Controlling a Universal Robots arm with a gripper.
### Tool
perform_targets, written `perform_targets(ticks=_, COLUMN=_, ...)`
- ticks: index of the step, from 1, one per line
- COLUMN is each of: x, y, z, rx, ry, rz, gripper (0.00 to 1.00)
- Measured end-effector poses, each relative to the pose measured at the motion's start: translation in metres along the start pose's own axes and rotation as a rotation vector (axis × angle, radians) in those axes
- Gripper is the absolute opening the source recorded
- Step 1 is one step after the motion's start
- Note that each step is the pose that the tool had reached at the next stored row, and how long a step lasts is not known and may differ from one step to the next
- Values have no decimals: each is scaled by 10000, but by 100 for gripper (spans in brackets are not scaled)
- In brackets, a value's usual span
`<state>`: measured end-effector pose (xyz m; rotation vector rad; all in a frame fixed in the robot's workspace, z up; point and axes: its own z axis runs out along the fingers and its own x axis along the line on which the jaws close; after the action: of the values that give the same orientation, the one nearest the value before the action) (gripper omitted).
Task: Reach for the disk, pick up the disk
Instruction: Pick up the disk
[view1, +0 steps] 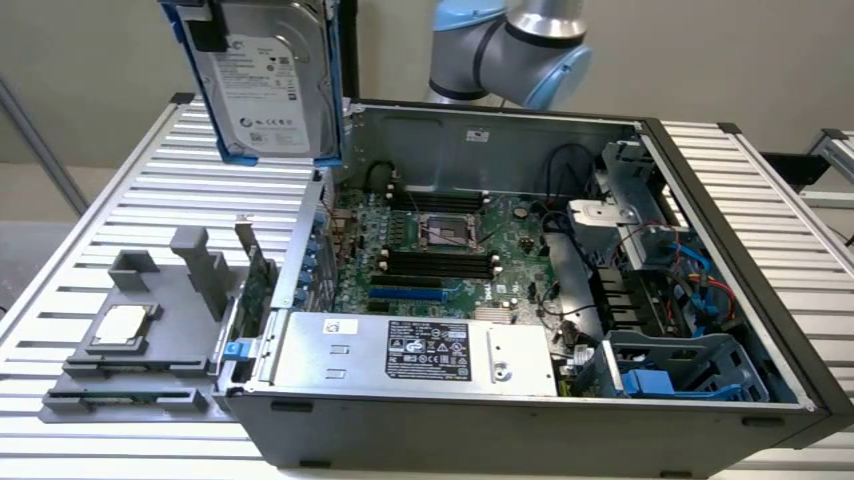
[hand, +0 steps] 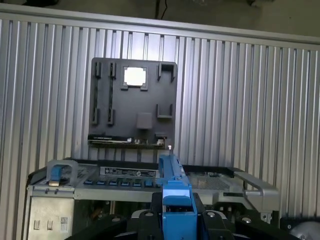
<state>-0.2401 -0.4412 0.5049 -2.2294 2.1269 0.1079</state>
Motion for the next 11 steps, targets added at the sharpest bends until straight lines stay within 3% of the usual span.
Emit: perform_targets(ticks=11, x=202, y=-491, z=-34, rx=-5, ry=-1, rz=-1, gripper=33)
